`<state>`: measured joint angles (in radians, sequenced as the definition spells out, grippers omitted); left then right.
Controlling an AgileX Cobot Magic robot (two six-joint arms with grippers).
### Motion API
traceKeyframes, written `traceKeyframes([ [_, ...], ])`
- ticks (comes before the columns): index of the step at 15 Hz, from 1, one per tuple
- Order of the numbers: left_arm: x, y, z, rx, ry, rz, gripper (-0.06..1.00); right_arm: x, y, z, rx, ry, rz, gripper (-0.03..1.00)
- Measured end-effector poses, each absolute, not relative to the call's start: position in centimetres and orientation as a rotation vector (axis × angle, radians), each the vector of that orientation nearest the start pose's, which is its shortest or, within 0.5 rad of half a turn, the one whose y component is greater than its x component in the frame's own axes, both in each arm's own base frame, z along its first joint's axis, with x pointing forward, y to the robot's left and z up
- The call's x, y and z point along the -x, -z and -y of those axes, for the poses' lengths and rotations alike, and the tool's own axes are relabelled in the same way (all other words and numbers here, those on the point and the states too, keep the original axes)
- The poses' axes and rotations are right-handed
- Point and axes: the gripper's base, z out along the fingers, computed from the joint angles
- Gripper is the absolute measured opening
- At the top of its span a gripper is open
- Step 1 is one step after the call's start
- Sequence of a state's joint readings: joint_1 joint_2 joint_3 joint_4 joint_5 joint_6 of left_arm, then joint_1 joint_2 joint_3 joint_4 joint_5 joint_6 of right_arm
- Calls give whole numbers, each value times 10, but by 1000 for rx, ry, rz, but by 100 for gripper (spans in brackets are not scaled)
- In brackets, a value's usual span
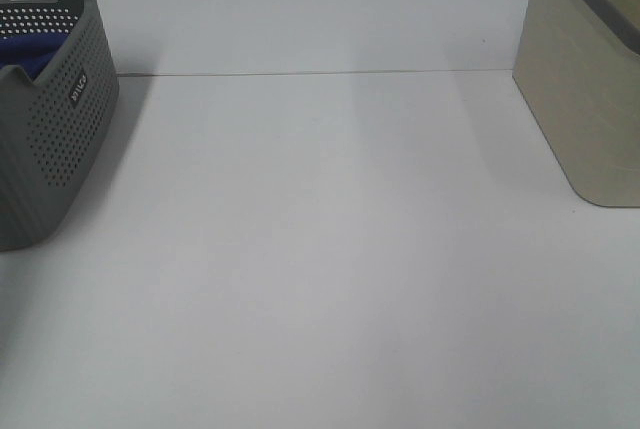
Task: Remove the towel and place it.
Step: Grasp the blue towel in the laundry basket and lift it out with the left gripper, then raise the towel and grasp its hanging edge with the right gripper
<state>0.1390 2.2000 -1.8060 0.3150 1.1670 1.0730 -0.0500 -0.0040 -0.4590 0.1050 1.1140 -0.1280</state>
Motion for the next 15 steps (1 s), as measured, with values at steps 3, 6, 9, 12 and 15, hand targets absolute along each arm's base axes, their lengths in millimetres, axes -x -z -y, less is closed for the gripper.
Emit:
traceKeyframes([
  [3,-448,-200,-83,-1579,-513,-2727,0,3,-262,-9,89,-23,-2128,71],
  [6,-453,-253,-68,-1515,-626,-2590,0,3,-262,-9,89,-23,-2128,71],
  [9,-450,-302,-60,-1397,-706,-2502,0,3,-262,-9,89,-23,-2128,71],
  [12,-432,-353,-48,-1328,-747,-2422,0,3,-262,-9,89,-23,-2128,71],
  [15,-408,-396,-25,-1314,-782,-2301,0,3,-262,-9,89,-23,-2128,71],
])
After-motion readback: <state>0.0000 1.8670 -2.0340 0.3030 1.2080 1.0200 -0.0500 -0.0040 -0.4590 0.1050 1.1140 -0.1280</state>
